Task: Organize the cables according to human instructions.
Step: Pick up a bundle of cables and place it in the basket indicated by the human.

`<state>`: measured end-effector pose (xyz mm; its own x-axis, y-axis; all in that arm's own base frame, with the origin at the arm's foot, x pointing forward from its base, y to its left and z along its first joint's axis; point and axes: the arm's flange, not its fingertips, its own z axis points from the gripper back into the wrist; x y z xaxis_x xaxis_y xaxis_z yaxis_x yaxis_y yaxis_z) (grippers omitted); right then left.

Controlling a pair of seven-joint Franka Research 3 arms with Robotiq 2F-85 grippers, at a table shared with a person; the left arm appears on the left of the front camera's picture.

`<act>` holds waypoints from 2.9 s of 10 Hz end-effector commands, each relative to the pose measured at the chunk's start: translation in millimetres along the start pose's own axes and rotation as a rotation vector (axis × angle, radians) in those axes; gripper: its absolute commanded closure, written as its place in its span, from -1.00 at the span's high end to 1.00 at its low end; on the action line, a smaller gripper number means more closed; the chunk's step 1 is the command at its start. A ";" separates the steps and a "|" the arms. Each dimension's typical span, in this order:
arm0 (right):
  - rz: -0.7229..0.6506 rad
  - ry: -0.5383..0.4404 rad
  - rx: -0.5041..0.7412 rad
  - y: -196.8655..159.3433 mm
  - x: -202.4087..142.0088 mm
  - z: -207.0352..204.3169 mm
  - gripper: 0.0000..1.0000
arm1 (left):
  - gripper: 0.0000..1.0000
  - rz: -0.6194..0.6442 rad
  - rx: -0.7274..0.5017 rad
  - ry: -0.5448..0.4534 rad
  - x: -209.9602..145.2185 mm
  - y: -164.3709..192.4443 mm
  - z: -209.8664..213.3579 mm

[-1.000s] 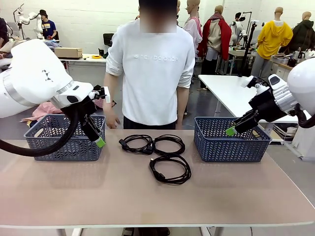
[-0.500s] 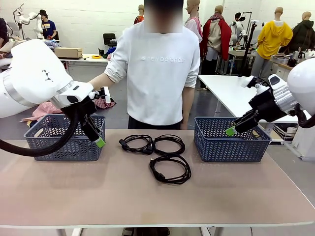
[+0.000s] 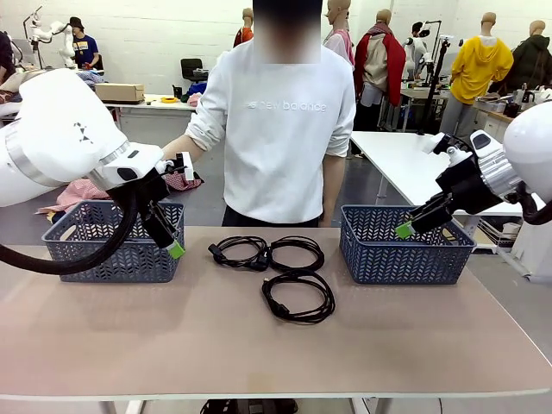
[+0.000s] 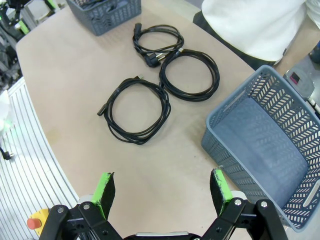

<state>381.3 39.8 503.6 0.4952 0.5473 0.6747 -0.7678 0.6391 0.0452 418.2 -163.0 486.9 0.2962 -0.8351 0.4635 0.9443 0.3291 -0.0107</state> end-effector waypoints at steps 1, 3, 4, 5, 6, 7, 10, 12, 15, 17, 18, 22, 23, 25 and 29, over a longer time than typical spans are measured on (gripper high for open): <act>0.020 -0.022 0.014 -2.4 -1.2 -1.4 1.00 | 1.00 0.002 -0.006 0.001 0.8 2.2 3.7; 0.020 -0.022 0.014 -2.4 -1.2 -1.4 1.00 | 1.00 0.002 -0.006 0.001 0.8 2.2 3.7; 0.020 -0.022 0.014 -2.4 -1.2 -1.4 1.00 | 1.00 0.002 -0.006 0.001 0.8 2.2 3.7; 0.020 -0.022 0.014 -2.4 -1.2 -1.4 1.00 | 1.00 0.000 0.000 0.000 0.0 0.0 0.0; 0.020 -0.022 0.014 -2.4 -1.2 -1.4 1.00 | 1.00 -0.086 0.026 0.040 12.2 8.2 -3.8; 0.020 -0.022 0.014 -2.4 -1.2 -1.4 1.00 | 1.00 -0.152 0.051 0.093 31.9 18.5 -10.6; 0.020 -0.022 0.014 -2.4 -1.2 -1.4 1.00 | 1.00 -0.342 0.034 0.182 80.0 50.4 -43.3; 0.020 -0.022 0.014 -2.4 -1.2 -1.4 1.00 | 1.00 -0.454 -0.005 0.251 103.7 76.5 -75.4; 0.020 -0.022 0.014 -2.4 -1.2 -1.4 1.00 | 1.00 -0.467 -0.030 0.336 119.8 112.1 -112.1; 0.020 -0.022 0.014 -2.4 -1.2 -1.4 1.00 | 1.00 -0.460 -0.029 0.364 122.6 125.1 -128.5; 0.020 -0.022 0.014 -2.4 -1.2 -1.4 1.00 | 1.00 -0.465 -0.038 0.357 122.3 126.0 -130.4; 0.020 -0.022 0.014 -2.4 -1.2 -1.4 1.00 | 1.00 -0.474 -0.035 0.342 115.3 126.1 -136.0; 0.020 -0.022 0.014 -2.4 -1.2 -1.4 1.00 | 1.00 -0.474 -0.035 0.342 115.3 126.1 -136.0; 0.020 -0.022 0.014 -2.4 -1.2 -1.4 1.00 | 1.00 -0.474 -0.045 0.335 118.2 125.9 -136.3; 0.020 -0.022 0.014 -2.4 -1.2 -1.4 1.00 | 1.00 -0.568 -0.043 0.356 120.6 127.0 -177.6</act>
<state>381.1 40.6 504.1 0.4935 0.5490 0.6746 -0.7688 0.6380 0.0432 592.3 -300.3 388.0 -0.1900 -0.9760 0.1062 0.9795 -0.1811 0.0881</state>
